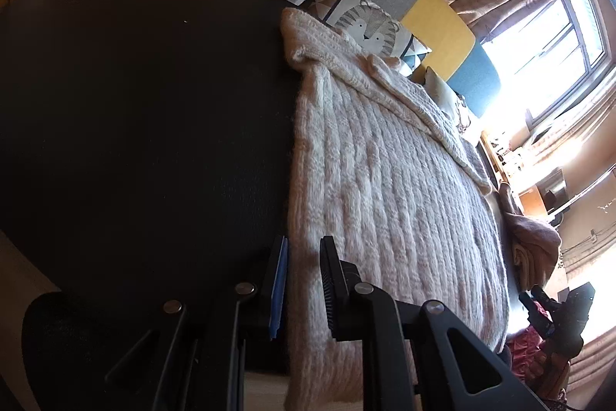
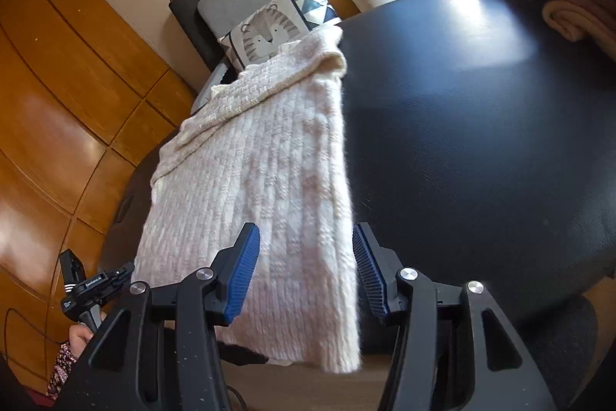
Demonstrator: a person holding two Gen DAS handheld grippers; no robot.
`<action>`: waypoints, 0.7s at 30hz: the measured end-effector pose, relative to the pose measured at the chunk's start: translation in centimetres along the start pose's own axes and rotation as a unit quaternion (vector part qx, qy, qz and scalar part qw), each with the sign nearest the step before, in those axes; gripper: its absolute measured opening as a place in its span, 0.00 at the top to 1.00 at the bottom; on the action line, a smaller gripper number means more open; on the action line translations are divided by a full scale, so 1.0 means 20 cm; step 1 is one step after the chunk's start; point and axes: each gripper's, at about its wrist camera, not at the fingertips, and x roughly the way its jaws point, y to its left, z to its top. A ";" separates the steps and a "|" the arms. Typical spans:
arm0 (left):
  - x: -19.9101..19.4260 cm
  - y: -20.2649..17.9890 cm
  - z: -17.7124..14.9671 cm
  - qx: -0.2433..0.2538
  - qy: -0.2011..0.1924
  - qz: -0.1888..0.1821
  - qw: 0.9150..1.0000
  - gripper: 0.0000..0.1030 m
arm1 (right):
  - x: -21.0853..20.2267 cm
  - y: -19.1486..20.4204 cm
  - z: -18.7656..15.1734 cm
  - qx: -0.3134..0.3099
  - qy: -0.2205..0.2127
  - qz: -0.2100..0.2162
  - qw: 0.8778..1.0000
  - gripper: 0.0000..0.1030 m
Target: Fold clothes
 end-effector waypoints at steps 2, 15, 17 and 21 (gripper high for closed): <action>-0.02 0.00 -0.03 0.005 0.001 -0.002 1.000 0.84 | -0.02 -0.05 -0.04 0.010 0.004 -0.007 1.000 0.48; -0.09 -0.04 -0.14 0.049 0.007 0.002 0.999 0.84 | 0.03 -0.10 -0.14 0.031 0.025 -0.001 0.999 0.48; -0.09 -0.03 -0.14 0.037 0.006 -0.006 0.999 0.84 | 0.03 -0.09 -0.14 0.028 0.024 0.001 0.999 0.47; -0.09 -0.01 -0.14 0.025 0.008 -0.022 0.999 0.80 | 0.04 -0.07 -0.14 0.019 0.021 0.012 1.000 0.36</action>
